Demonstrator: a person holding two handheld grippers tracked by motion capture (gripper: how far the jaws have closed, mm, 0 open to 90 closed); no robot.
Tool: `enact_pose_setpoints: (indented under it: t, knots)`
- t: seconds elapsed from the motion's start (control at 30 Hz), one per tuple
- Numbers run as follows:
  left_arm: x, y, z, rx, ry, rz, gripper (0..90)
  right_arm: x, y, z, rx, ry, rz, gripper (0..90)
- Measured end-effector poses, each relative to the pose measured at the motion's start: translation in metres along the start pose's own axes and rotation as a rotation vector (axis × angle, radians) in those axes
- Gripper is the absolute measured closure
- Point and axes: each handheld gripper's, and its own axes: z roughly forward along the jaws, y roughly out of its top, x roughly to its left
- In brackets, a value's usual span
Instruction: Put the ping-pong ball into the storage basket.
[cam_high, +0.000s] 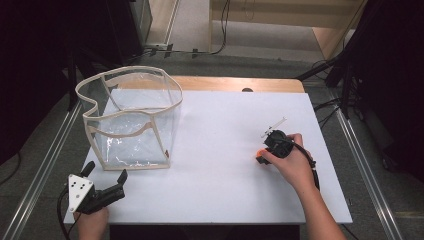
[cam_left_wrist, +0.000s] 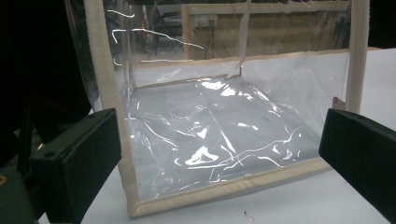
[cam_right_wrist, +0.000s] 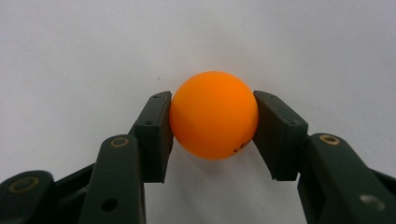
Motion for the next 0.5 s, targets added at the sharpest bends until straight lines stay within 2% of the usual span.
enact_pose_setpoints:
  t: [0.43,0.5]
  knots:
    - [0.0,0.0,0.0,-0.001,-0.001,0.001,0.0,0.004,0.01,-0.011,-0.028,0.043,-0.033,48.2]
    - [0.0,0.0,0.0,-0.001,-0.001,0.0,0.0,0.005,0.012,-0.012,-0.03,0.049,-0.051,48.2]
